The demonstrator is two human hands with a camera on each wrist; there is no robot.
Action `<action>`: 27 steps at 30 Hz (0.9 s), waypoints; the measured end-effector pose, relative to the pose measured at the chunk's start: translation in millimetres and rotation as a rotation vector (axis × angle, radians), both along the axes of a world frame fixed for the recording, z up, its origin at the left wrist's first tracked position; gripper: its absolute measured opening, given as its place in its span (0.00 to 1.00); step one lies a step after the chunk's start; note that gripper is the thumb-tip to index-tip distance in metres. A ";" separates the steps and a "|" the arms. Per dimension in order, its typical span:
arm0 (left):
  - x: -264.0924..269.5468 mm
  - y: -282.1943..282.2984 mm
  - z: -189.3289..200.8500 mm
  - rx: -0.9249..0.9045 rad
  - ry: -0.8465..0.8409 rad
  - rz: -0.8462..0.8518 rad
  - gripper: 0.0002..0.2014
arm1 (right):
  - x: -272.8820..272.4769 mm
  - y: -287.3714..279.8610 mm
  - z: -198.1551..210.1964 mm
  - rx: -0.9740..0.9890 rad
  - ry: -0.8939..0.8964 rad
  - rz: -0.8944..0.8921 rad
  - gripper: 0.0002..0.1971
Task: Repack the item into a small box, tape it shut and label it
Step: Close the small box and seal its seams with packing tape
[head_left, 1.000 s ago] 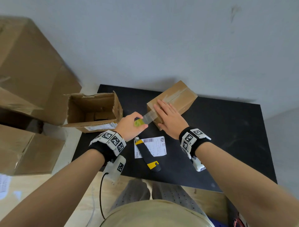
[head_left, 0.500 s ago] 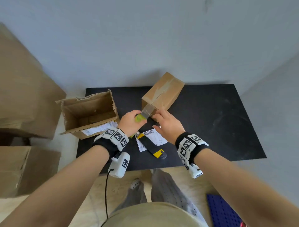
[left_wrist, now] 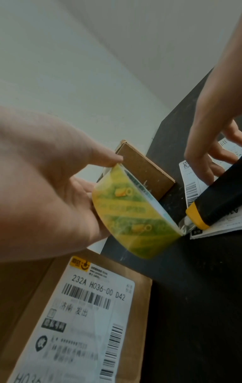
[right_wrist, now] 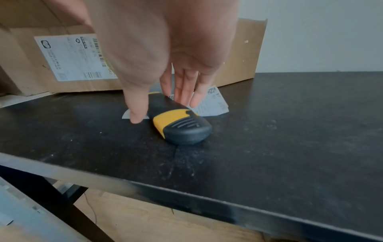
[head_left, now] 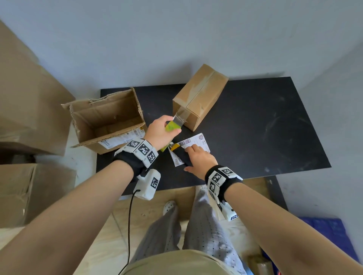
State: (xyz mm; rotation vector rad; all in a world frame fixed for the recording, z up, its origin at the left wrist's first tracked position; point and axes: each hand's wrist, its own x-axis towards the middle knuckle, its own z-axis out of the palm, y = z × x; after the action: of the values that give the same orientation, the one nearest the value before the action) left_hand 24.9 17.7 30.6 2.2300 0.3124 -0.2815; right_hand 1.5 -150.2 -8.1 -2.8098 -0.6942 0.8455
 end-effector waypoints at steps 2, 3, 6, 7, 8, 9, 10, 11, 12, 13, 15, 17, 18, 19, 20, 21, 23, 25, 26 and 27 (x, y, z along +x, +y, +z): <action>-0.5 -0.7 1.1 0.008 0.003 0.002 0.26 | 0.2 -0.7 -2.7 -0.004 0.005 0.003 0.32; -0.8 -1.0 1.4 0.013 0.004 0.001 0.26 | -0.4 -1.0 -3.5 -0.009 -0.006 0.015 0.31; -1.7 -1.6 1.3 0.033 0.011 0.000 0.27 | -3.3 -3.5 -3.6 -0.059 -0.046 0.058 0.28; -1.9 -1.8 1.2 0.038 0.017 0.000 0.27 | -4.0 -5.7 -1.9 -0.079 -0.045 0.052 0.28; -2.0 -1.9 1.5 0.040 0.022 -0.002 0.27 | -3.9 -8.8 0.8 -0.091 -0.038 0.033 0.28; -2.8 -2.4 2.6 0.041 0.031 -0.003 0.27 | -3.9 -12.8 4.0 -0.092 -0.025 0.003 0.27; -3.6 -2.7 3.4 0.038 0.036 -0.004 0.27 | -4.0 -17.8 8.2 -0.083 -0.009 -0.031 0.27; -3.1 -3.1 5.5 0.030 0.039 -0.003 0.26 | -2.6 -23.7 13.9 -0.070 0.009 -0.065 0.26; -3.9 -1.9 3.9 0.016 0.049 0.011 0.26 | -1.9 -28.7 16.1 -0.057 0.033 -0.093 0.26; -3.6 -2.1 5.5 0.004 0.058 0.020 0.25 | -0.9 -35.1 21.0 -0.041 0.041 -0.127 0.26; -4.1 -2.2 6.5 -0.019 0.071 0.030 0.24 | -0.7 -46.3 30.1 -0.008 0.039 -0.182 0.26; -3.8 -2.7 7.5 -0.040 0.084 0.044 0.23 | -0.2 -53.7 38.4 0.030 0.026 -0.217 0.25; -3.7 -3.3 8.0 -0.045 0.088 0.051 0.22 | 0.2 -55.6 43.1 0.048 0.020 -0.228 0.24; -3.8 -4.4 8.9 -0.049 0.093 0.059 0.21 | 0.7 -56.6 47.9 0.069 0.023 -0.243 0.24; -3.6 -5.1 9.3 -0.055 0.102 0.070 0.21 | 1.6 -56.2 53.0 0.099 0.036 -0.269 0.23; -3.4 -6.1 9.9 -0.062 0.110 0.081 0.20 | 2.9 -55.0 58.6 0.136 0.061 -0.302 0.23; -3.0 -7.8 10.7 -0.074 0.110 0.099 0.17 | 6.5 -50.2 68.7 0.215 0.111 -0.357 0.24; -2.2 -8.4 9.5 -0.072 0.074 0.116 0.12 | 10.3 -42.8 77.4 0.273 0.139 -0.364 0.25; -1.9 -8.1 8.5 -0.066 0.054 0.123 0.10 | 11.8 -38.1 80.6 0.292 0.141 -0.345 0.25; -1.5 -7.9 7.5 -0.060 0.040 0.131 0.10 | 13.4 -33.1 83.2 0.300 0.138 -0.321 0.25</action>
State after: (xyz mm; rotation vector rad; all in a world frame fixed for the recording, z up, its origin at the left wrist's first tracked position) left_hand 23.4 9.8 38.2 2.1363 0.4643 -0.2619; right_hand 14.9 -183.3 75.1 -2.4744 -0.3061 0.7907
